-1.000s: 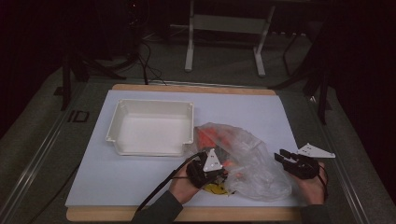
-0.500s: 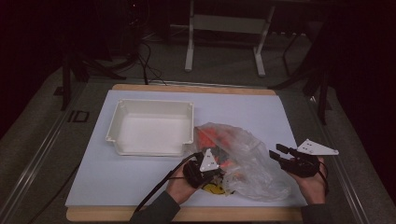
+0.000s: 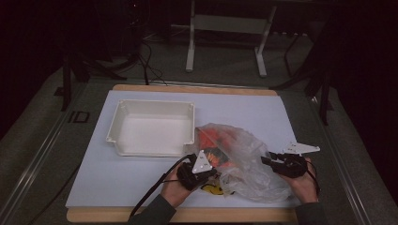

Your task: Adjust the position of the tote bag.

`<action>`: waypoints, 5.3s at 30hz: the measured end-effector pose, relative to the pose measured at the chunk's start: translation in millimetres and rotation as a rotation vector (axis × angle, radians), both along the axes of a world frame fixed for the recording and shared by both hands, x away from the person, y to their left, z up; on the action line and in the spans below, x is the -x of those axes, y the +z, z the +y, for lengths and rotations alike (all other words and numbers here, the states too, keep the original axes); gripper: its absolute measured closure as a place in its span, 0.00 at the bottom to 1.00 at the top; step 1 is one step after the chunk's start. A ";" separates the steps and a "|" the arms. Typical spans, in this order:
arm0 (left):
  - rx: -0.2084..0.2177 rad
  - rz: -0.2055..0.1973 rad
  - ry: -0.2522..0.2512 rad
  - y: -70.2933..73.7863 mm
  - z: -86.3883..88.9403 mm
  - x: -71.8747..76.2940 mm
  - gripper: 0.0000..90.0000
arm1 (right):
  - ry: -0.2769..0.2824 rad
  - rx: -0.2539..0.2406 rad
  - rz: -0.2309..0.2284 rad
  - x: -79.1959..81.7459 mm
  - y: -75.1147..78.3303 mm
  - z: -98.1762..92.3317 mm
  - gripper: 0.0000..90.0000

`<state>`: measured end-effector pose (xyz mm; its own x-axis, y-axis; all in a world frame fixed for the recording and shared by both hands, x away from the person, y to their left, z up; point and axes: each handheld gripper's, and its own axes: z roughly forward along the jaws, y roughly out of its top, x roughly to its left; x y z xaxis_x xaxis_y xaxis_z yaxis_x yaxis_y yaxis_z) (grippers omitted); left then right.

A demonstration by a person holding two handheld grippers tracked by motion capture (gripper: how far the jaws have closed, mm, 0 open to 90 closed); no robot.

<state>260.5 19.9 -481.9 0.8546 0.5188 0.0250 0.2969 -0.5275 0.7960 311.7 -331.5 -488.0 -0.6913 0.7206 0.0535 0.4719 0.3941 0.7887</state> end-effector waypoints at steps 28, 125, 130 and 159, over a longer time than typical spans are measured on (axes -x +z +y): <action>0.018 0.056 0.072 -19.9 79.0 26.2 0.67 | -0.104 0.071 -0.010 -0.9 -2.5 -12.3 0.96; -0.042 0.082 0.239 8.4 47.7 -24.3 0.98 | 0.050 0.061 -0.147 27.5 47.4 16.3 0.66; -0.038 0.079 0.238 9.3 46.4 -24.3 0.98 | 0.137 0.053 -0.145 34.2 43.6 33.4 0.89; -0.020 0.085 0.232 7.5 42.7 -21.7 0.98 | 0.262 0.128 -0.041 11.4 16.8 129.0 0.61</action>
<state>282.2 62.5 -474.4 0.7118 0.7018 -0.0296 0.4773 -0.4523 0.7534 300.3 -202.5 -471.2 -0.8546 0.5161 -0.0582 0.3096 0.5962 0.7408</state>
